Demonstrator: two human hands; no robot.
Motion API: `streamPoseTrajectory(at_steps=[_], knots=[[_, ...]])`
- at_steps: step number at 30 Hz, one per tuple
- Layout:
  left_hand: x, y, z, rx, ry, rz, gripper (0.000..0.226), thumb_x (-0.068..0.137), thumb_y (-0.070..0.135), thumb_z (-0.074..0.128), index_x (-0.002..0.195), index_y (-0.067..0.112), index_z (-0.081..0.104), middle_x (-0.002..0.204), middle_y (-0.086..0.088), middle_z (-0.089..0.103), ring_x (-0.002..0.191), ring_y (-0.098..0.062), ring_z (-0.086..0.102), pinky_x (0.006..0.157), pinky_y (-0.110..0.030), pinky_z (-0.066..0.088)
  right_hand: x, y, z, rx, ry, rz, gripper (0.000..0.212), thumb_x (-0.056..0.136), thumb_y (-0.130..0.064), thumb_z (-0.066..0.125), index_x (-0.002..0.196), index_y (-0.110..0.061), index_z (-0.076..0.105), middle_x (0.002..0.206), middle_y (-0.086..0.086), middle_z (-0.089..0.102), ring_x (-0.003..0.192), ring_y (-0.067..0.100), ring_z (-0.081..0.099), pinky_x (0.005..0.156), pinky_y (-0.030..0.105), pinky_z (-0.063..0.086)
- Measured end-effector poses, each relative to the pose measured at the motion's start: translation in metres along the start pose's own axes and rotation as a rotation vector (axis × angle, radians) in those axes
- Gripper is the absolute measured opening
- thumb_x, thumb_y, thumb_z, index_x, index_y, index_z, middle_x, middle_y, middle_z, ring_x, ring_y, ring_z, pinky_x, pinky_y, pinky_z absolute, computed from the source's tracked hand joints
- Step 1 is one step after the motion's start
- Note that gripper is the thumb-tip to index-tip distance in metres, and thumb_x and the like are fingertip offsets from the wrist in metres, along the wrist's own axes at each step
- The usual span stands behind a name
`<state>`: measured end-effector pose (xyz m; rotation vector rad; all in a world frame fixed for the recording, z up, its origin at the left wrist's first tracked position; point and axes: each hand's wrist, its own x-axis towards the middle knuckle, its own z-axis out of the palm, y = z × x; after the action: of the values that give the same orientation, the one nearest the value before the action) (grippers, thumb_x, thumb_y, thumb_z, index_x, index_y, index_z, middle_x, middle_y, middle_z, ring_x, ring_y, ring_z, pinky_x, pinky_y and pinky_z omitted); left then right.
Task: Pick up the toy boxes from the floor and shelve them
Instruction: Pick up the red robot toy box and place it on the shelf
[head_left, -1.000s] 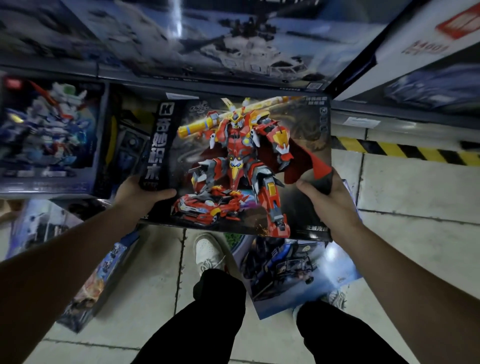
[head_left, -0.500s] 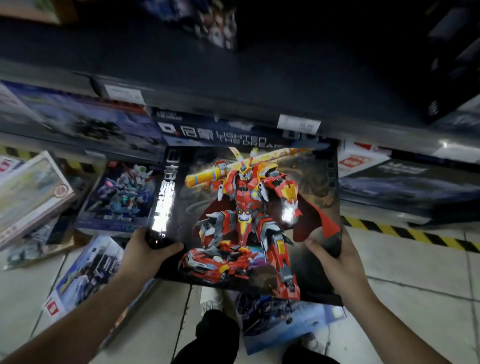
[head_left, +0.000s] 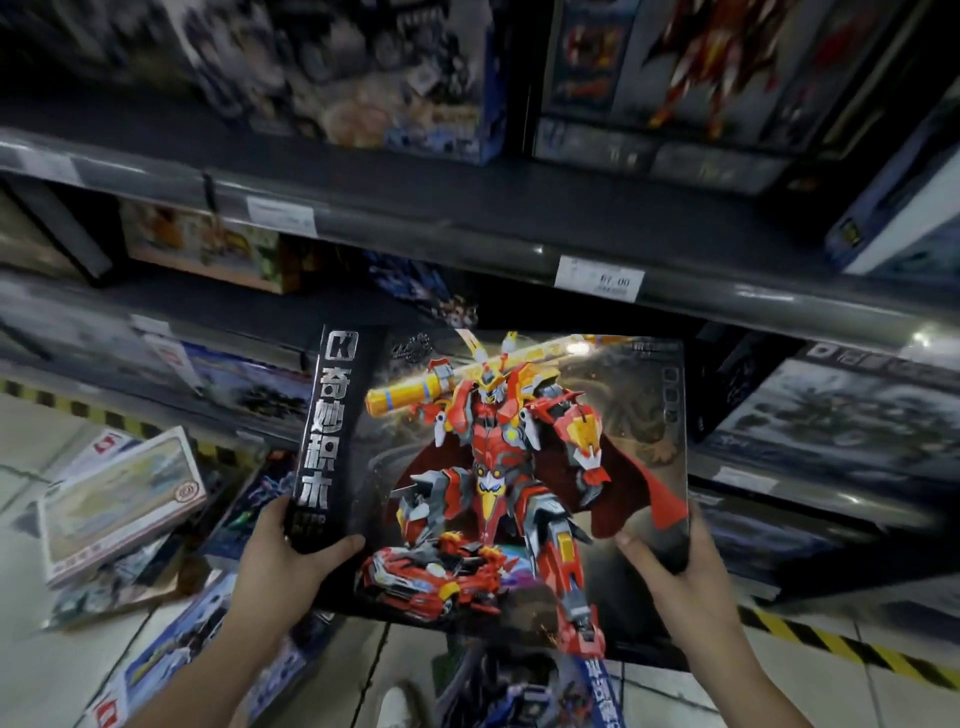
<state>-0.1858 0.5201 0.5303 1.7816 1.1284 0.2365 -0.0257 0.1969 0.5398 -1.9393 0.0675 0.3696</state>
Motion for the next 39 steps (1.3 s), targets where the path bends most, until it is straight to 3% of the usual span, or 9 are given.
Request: streamPoseTrajectory(at_steps=[7,10,13,17,19,23,27,35,39], knots=[[-0.026,0.071,-0.044,-0.049,0.061,0.106,0.094,0.055,0.042,0.093,0.136,0.020,0.049,0.121,-0.001,0.066,0.108,-0.024,0.064,0.094,-0.048,0.053,-0.025,-0.080,-0.039,0.000,0.052,-0.166,0.072,0.083,-0.023,0.077,0.145,-0.024,0.042,0.127,-0.003,0.059,0.122,0.017,0.052,0.096,0.033,0.041],[-0.036,0.103,-0.055,-0.115,0.083,0.153,0.091,0.056,0.036,0.093,0.134,0.021,0.049,0.119,0.000,0.066,0.108,-0.023,0.064,0.094,-0.048,0.053,-0.030,-0.108,-0.055,0.006,0.072,-0.211,0.073,0.082,-0.030,0.078,0.145,-0.027,0.042,0.130,-0.003,0.059,0.124,0.019,0.053,0.104,0.042,0.044],[-0.046,0.139,-0.066,-0.156,0.099,0.218,0.084,0.061,0.028,0.092,0.133,0.019,0.050,0.118,0.001,0.065,0.110,-0.023,0.062,0.096,-0.046,0.051,-0.035,-0.140,-0.073,0.043,0.088,-0.289,0.068,0.083,-0.030,0.076,0.143,-0.026,0.044,0.126,-0.006,0.061,0.122,0.018,0.054,0.100,0.039,0.044],[-0.051,0.181,-0.077,-0.171,0.125,0.305,0.105,0.047,0.058,0.091,0.137,0.030,0.043,0.124,0.006,0.062,0.115,-0.020,0.060,0.099,-0.049,0.050,-0.044,-0.182,-0.094,0.115,0.121,-0.399,0.074,0.083,-0.029,0.076,0.147,-0.031,0.039,0.122,-0.024,0.056,0.119,0.009,0.052,0.098,0.033,0.039],[-0.054,0.204,-0.082,-0.196,0.134,0.347,0.100,0.051,0.048,0.093,0.136,0.027,0.044,0.124,0.005,0.062,0.116,-0.020,0.059,0.101,-0.048,0.048,-0.045,-0.201,-0.104,0.142,0.133,-0.431,0.080,0.084,-0.028,0.076,0.152,-0.033,0.033,0.120,-0.029,0.053,0.120,0.007,0.049,0.100,0.032,0.037],[-0.059,0.249,-0.092,-0.215,0.166,0.457,0.093,0.063,0.027,0.092,0.142,0.015,0.043,0.126,0.000,0.058,0.120,-0.022,0.054,0.102,-0.043,0.045,-0.044,-0.234,-0.122,0.158,0.178,-0.511,0.080,0.083,-0.031,0.076,0.151,-0.031,0.034,0.134,-0.011,0.054,0.127,0.012,0.047,0.106,0.036,0.038],[-0.065,0.288,-0.102,-0.240,0.181,0.565,0.091,0.067,0.025,0.090,0.142,0.015,0.041,0.121,0.006,0.054,0.116,-0.016,0.050,0.098,-0.036,0.042,-0.039,-0.265,-0.137,0.147,0.230,-0.582,0.073,0.082,-0.032,0.077,0.146,-0.027,0.041,0.131,-0.008,0.058,0.124,0.014,0.052,0.104,0.038,0.042],[-0.067,0.358,-0.107,-0.280,0.196,0.690,0.096,0.067,0.029,0.089,0.146,0.018,0.036,0.135,0.000,0.054,0.125,-0.019,0.049,0.106,-0.043,0.042,-0.027,-0.332,-0.174,0.132,0.347,-0.752,0.050,0.084,-0.026,0.076,0.126,-0.028,0.048,0.121,-0.003,0.053,0.114,0.013,0.050,0.093,0.030,0.038],[-0.069,0.397,-0.105,-0.322,0.211,0.779,0.094,0.070,0.026,0.088,0.147,0.016,0.035,0.133,0.009,0.048,0.121,-0.010,0.043,0.105,-0.036,0.037,-0.016,-0.363,-0.197,0.129,0.385,-0.810,0.058,0.085,-0.026,0.076,0.135,-0.021,0.047,0.121,0.000,0.056,0.113,0.013,0.052,0.093,0.032,0.043]])
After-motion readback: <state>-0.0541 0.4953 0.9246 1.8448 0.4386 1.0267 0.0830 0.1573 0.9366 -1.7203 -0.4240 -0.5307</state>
